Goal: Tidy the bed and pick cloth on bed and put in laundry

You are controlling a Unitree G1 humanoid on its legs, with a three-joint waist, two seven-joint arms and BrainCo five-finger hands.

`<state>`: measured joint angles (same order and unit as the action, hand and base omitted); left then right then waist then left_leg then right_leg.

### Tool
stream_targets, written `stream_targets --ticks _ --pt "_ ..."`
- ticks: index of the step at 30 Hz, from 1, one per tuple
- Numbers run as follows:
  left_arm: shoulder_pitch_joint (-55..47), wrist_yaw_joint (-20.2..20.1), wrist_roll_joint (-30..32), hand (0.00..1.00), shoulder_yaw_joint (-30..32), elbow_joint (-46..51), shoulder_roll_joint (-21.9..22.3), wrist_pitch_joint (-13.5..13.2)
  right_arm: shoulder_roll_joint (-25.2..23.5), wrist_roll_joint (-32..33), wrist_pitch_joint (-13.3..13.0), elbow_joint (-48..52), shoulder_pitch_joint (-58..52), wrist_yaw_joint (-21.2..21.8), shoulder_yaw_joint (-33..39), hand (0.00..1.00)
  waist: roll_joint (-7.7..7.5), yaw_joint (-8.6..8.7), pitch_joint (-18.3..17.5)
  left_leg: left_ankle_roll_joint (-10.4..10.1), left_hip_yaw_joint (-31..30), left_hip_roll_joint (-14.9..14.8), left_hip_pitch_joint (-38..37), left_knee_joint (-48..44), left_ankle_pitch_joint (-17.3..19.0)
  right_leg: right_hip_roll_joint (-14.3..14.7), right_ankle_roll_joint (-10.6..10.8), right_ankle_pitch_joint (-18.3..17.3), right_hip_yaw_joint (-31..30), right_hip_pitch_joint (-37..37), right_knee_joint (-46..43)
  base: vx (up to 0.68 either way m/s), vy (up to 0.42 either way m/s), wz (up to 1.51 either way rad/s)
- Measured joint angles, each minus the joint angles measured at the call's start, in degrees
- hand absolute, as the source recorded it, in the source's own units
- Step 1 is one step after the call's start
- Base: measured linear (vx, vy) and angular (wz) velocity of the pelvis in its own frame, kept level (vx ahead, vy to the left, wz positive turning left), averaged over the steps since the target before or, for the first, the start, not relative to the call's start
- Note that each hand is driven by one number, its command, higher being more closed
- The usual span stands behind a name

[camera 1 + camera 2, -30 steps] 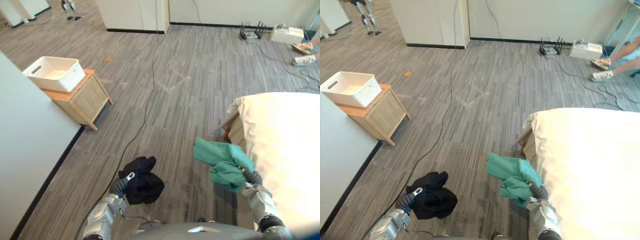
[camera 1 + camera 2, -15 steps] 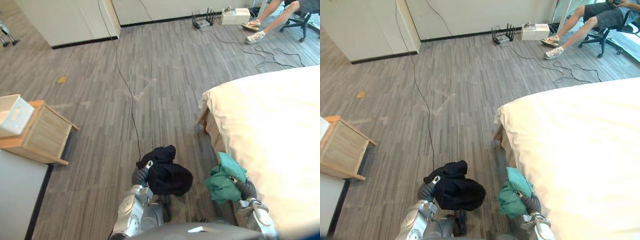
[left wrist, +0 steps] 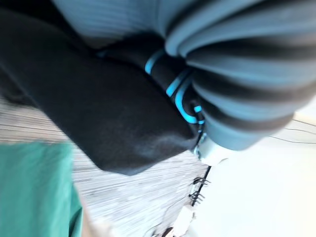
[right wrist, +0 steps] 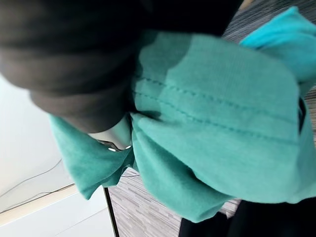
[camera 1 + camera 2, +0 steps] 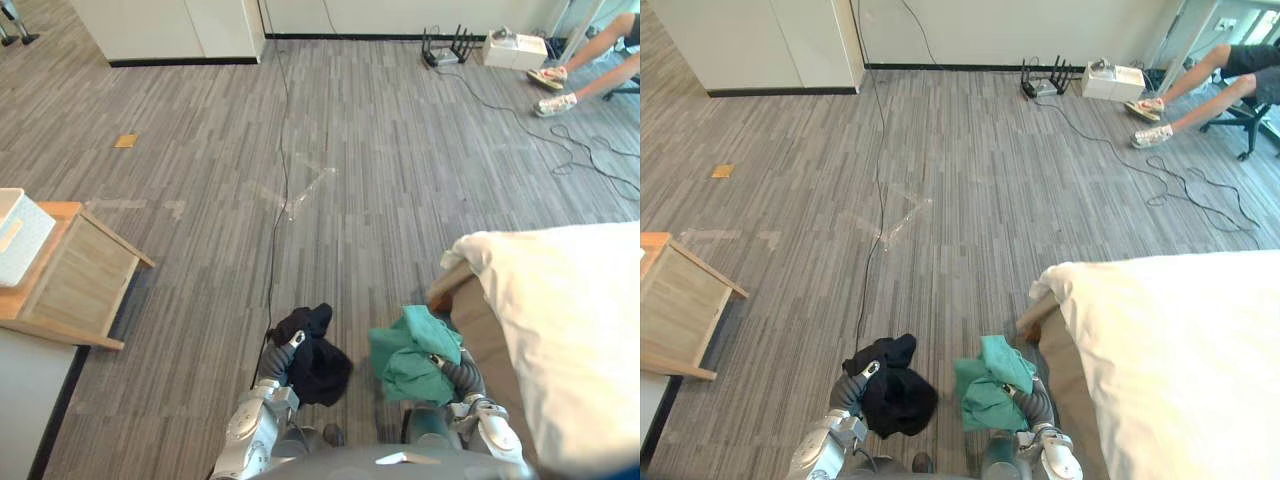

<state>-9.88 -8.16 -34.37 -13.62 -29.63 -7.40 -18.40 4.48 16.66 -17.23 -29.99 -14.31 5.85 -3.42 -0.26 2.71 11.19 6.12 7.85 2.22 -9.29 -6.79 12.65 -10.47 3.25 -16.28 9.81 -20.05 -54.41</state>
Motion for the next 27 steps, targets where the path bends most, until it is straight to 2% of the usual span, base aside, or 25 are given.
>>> stream_targets --ticks 1,2,3,4,5,6,7,8,9,10,11,12,13,14,15,16,17,18,19,20,21,22,24,25,27 --pt "0.4 0.0 0.0 1.0 0.0 0.0 -0.1 0.1 0.0 0.0 0.0 0.4 -0.1 -0.2 0.0 1.0 0.4 0.34 0.2 0.0 -0.9 -0.6 -0.7 -0.1 0.0 0.8 0.0 0.0 0.4 -1.1 3.2 0.58 -0.128 1.01" --pt "1.5 -0.1 0.0 1.0 0.2 0.1 -0.3 0.3 0.2 0.2 0.0 0.9 -0.4 -0.6 0.0 1.0 0.88 1.21 0.6 -0.7 -3.0 -2.6 -2.3 -0.7 0.4 3.4 0.1 2.1 1.1 -1.7 17.1 0.41 -0.113 0.88" --pt "2.0 -0.1 0.0 1.0 0.2 0.2 -0.3 0.3 0.2 0.5 0.0 1.3 -0.7 -0.8 0.0 1.0 0.98 1.23 0.6 -1.3 -3.5 -3.2 -2.9 -0.8 0.7 4.1 0.0 4.4 1.3 -1.6 23.4 0.66 -0.212 1.04" --pt "2.4 -0.2 0.0 1.0 0.2 1.1 -0.5 0.6 0.1 1.0 -0.1 2.7 -1.7 -1.1 -0.1 1.0 0.73 1.12 0.6 -4.1 -3.8 -4.0 -4.3 -1.3 2.4 4.8 0.2 10.6 1.6 -1.4 36.4 0.45 -0.153 0.67" --pt "2.3 -0.2 0.0 1.0 0.2 1.7 -0.7 0.7 0.1 1.1 -0.1 3.2 -2.0 -1.1 -0.1 1.0 -0.32 1.04 0.2 -5.9 -3.7 -4.3 -5.0 -1.4 3.5 4.9 -0.2 16.6 1.7 -1.1 41.1 0.61 -0.216 0.66" --pt "2.2 -0.1 -0.1 1.0 0.3 1.1 -0.2 1.4 0.3 1.2 0.0 3.0 -1.7 -1.3 0.2 1.0 0.75 0.99 0.5 -8.8 -3.7 -5.9 -6.8 -1.6 5.5 6.5 -5.9 24.8 2.8 1.1 43.7 0.56 -0.199 0.32" --pt "2.5 -0.3 0.0 1.0 0.1 1.5 -0.3 2.0 0.0 1.3 0.0 3.1 0.8 -1.5 1.1 1.0 1.56 -0.22 1.1 -9.5 -3.0 -6.9 -5.5 -2.4 4.7 6.1 -6.7 22.0 3.0 -0.6 38.4 0.63 -0.235 0.26" --pt "2.6 -0.3 0.0 1.0 -0.1 1.4 -0.2 2.1 -0.1 1.5 0.0 3.5 1.7 -1.5 1.7 1.0 1.24 0.0 1.5 -9.3 -3.0 -6.2 -6.2 -0.9 3.1 5.1 -7.0 19.4 2.9 -2.0 33.6 0.49 -0.247 0.26" --pt "3.3 -0.2 0.0 1.0 -1.1 1.1 0.5 2.2 0.7 2.3 -0.2 4.5 2.4 -1.5 2.3 1.0 0.47 1.4 3.0 -9.7 -3.4 -5.3 -9.5 0.1 0.1 2.6 -5.4 14.0 3.2 -7.1 19.9 0.33 -0.253 0.34" --pt "2.2 -0.3 0.0 1.0 -1.2 1.0 -0.1 2.2 0.7 2.3 -0.4 5.3 1.8 -1.5 2.2 1.0 1.09 0.81 2.3 -9.8 -3.9 -6.2 -11.1 -0.9 0.5 3.4 -3.7 13.1 3.2 -6.3 24.4 0.32 -0.272 0.42" --pt "1.4 -0.3 0.0 1.0 -1.4 1.0 -0.6 2.0 0.4 2.4 -0.4 6.0 1.0 -1.5 1.6 1.0 0.3 1.06 1.7 -10.4 -4.2 -5.9 -11.2 -2.1 0.9 3.1 -7.5 15.0 3.1 -5.6 26.7 0.36 -0.246 0.27" --pt "1.2 -0.2 -0.4 1.0 -2.1 -0.1 0.4 2.3 1.2 2.5 -0.2 6.3 0.6 -1.4 1.6 1.0 3.13 1.75 0.7 -10.9 -3.9 -7.9 -10.7 -4.8 1.6 4.5 -7.8 11.8 5.3 -5.1 25.1 0.39 -0.223 0.28" --pt "1.1 -0.3 -0.9 1.0 -2.3 -0.2 0.4 2.4 1.1 2.6 -0.1 6.4 0.9 -1.4 2.0 1.0 3.94 1.75 0.3 -11.8 -4.1 -8.9 -8.3 -9.3 0.8 4.8 -8.3 9.2 5.8 -5.5 23.0 0.4 -0.206 0.16" --pt "1.2 -0.3 -1.2 1.0 -2.3 -0.2 0.4 2.4 1.0 2.7 0.0 6.4 1.0 -1.2 2.1 1.0 4.19 1.84 0.3 -12.5 -4.1 -9.3 -7.3 -11.7 0.1 4.9 -8.5 8.1 6.1 -5.5 22.3 0.41 -0.191 0.17" --pt "1.2 -0.5 -1.7 1.0 -2.3 -0.2 0.4 2.4 0.9 2.8 0.1 6.5 1.0 -0.5 2.2 1.0 4.8 1.72 0.1 -14.3 -4.0 -10.3 -4.3 -17.8 -2.5 5.6 -9.1 6.2 6.4 -4.9 21.8 0.48 -0.202 -0.04" --pt "1.1 -0.7 -2.5 1.0 -2.2 -0.5 0.4 2.4 1.1 2.6 0.2 6.5 1.0 0.5 2.1 1.0 5.33 1.13 0.3 -16.4 -4.2 -11.8 0.8 -29.1 -10.3 7.3 -8.9 4.6 6.0 -2.2 23.3 0.48 -0.194 -0.13" --pt "0.8 -0.8 -2.5 1.0 -2.2 -0.8 0.5 2.4 1.1 2.3 0.3 6.5 1.1 0.9 1.9 1.0 5.66 0.81 0.4 -16.3 -4.3 -12.9 3.5 -34.9 -14.8 8.4 -9.0 4.5 5.6 -0.1 25.1 0.47 -0.172 -0.22" --pt "0.2 -1.3 -2.5 1.0 -2.0 -1.0 0.7 2.4 1.1 2.2 0.5 6.5 1.1 1.5 1.5 1.0 5.99 0.7 0.4 -15.1 -4.2 -14.4 8.4 -45.8 -13.3 9.6 -9.2 4.4 5.7 2.9 27.8 0.32 -0.097 -0.21" --pt "-0.3 -2.0 -2.4 1.0 -1.9 -0.9 0.8 2.3 1.3 2.1 0.5 6.5 0.9 2.4 1.5 1.0 5.74 0.2 0.7 -13.1 -3.5 -15.2 14.0 -57.4 -9.6 10.3 -9.8 4.0 5.5 7.5 30.7 0.32 -0.081 -0.2" --pt "-0.7 -2.2 -2.4 1.0 -1.9 -0.9 0.8 2.3 1.2 2.1 0.5 6.5 0.8 2.9 1.5 1.0 5.24 -0.14 1.1 -12.5 -3.0 -14.9 16.4 -60.7 -8.0 10.3 -10.4 3.5 5.2 10.0 32.0 0.41 -0.087 -0.25" --pt "-1.0 -3.0 -2.5 1.0 -1.9 -0.8 0.9 2.3 1.3 2.1 0.5 6.5 0.7 3.6 1.6 1.0 3.92 -0.48 1.8 -10.7 -1.6 -14.0 19.7 -61.8 -5.4 10.2 -10.9 2.9 4.9 14.6 34.6 0.4 -0.079 -0.18" --pt "-1.4 -3.2 -2.5 1.0 -1.9 -0.7 1.0 2.2 1.3 2.0 0.5 6.5 0.7 4.0 1.7 1.0 3.69 -0.61 2.0 -10.2 -0.9 -13.4 21.0 -60.5 -4.5 10.2 -10.8 2.8 4.9 16.2 36.0 0.45 -0.084 -0.23" --pt "-2.8 -3.3 -2.6 1.0 -2.0 0.7 1.8 2.0 1.4 2.0 0.5 6.6 0.7 5.5 2.7 1.0 3.65 -1.68 1.9 -8.9 2.4 -10.4 24.6 -47.4 -1.7 10.1 -9.7 2.1 4.3 21.0 39.1 0.37 -0.027 -0.17" --pt "-3.1 -3.1 -2.8 1.0 -2.0 2.2 2.4 1.6 1.7 2.0 0.5 6.6 0.4 6.3 3.0 1.0 3.65 -2.35 1.9 -9.0 5.5 -8.0 25.2 -32.7 -1.2 10.0 -9.4 1.9 4.4 23.6 41.3 0.43 0.01 0.02" --pt "-3.0 -2.6 -3.3 1.0 -2.1 3.4 3.0 1.3 2.4 2.0 0.7 6.6 0.1 7.1 2.8 1.0 3.63 -2.32 1.9 -9.0 9.4 -5.4 25.2 -18.7 -3.2 9.8 -8.6 1.5 5.7 26.6 43.4 0.5 0.029 0.33"
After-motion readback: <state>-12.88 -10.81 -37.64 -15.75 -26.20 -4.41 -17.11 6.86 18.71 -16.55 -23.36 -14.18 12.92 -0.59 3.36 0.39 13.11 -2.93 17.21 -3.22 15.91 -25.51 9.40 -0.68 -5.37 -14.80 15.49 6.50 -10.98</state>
